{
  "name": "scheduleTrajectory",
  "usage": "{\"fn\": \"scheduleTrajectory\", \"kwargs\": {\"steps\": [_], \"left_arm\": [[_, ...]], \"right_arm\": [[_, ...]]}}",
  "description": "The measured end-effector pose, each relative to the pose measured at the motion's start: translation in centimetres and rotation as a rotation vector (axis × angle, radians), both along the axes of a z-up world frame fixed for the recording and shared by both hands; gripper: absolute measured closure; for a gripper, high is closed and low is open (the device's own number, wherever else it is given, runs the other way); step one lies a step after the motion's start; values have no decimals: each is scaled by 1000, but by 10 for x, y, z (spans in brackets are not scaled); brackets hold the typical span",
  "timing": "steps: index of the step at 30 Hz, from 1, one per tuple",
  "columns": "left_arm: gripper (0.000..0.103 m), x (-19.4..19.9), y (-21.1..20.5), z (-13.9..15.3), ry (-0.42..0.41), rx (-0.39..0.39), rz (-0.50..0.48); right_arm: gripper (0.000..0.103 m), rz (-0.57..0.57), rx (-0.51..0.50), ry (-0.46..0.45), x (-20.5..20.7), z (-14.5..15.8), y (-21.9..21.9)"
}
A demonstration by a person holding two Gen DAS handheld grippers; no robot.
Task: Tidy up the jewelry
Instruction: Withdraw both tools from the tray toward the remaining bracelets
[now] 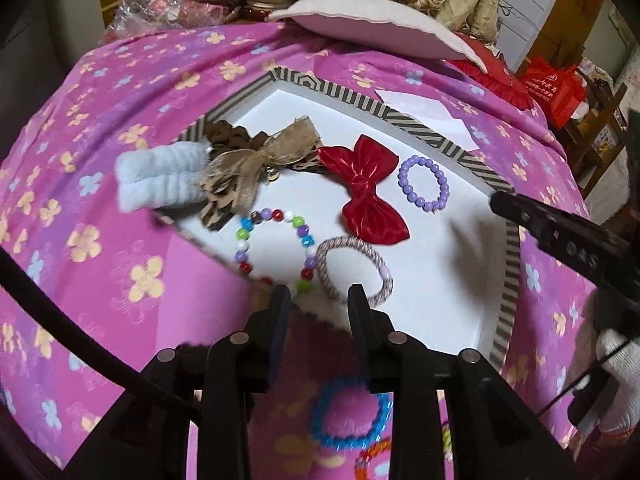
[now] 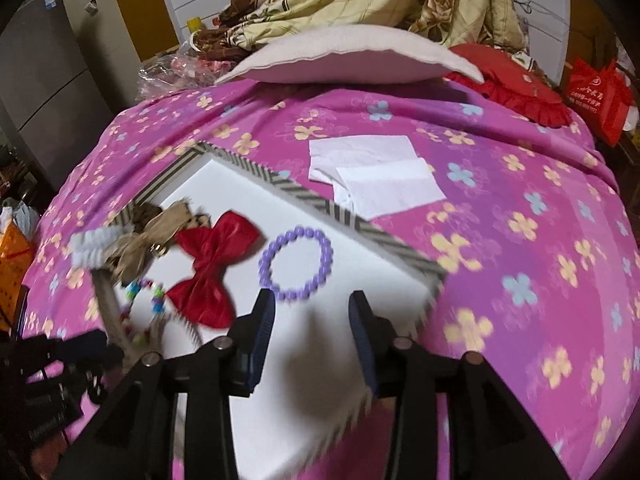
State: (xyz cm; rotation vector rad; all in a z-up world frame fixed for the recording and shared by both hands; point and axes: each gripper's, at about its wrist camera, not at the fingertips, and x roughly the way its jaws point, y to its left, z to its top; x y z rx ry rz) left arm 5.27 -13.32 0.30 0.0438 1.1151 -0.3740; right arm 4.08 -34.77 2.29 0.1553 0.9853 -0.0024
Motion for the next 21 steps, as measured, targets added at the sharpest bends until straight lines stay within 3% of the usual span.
{"fn": "scheduleTrajectory", "kwargs": {"steps": [10, 21], "left_arm": [[61, -47, 36, 10, -35, 16, 6], [61, -84, 63, -2, 9, 0, 10]], "right_arm": [[53, 1, -28, -8, -88, 20, 12], [52, 23, -56, 102, -161, -16, 33]]}}
